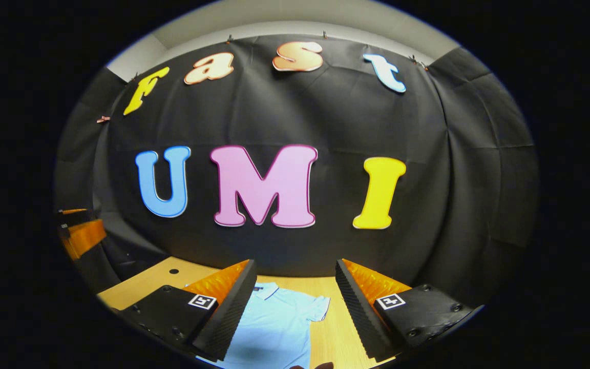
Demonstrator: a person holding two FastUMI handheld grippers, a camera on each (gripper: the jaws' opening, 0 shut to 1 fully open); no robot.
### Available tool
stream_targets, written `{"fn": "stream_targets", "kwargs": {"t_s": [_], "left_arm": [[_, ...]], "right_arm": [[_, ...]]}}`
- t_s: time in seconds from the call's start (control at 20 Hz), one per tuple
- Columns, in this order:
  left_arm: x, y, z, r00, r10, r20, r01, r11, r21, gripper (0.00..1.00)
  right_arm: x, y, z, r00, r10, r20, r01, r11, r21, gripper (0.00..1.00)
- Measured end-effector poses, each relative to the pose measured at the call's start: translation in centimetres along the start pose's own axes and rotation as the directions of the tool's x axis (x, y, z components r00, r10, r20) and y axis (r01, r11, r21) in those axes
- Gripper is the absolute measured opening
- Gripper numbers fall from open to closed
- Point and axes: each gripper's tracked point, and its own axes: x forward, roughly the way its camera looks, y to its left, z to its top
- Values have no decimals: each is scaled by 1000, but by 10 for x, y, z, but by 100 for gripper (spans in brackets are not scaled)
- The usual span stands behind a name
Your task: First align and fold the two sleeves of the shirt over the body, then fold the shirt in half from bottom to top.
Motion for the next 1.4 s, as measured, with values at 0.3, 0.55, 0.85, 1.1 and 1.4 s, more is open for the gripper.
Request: {"fn": "stream_targets", "kwargs": {"t_s": [0.3,0.55,0.85,1.1,1.4], "left_arm": [[4,4,-13,999,30,-39,-30,1000,7,98],[6,14,-29,993,81,-81,-79,997,24,99],[9,26,-38,983,144,-116,-138,989,51,99],[8,38,-45,971,190,-143,-184,982,50,99],[4,41,-53,963,212,-166,-205,977,58,99]], "right_arm": [[99,-30,-91,966,10,-260,13,996,86,97],[171,-62,-195,898,-31,-439,54,998,40,98],[223,-89,-293,794,-69,-604,126,991,52,98],[242,-97,-350,728,-98,-678,168,985,38,98],[248,-105,-380,674,-135,-726,192,981,-5,98]]}}
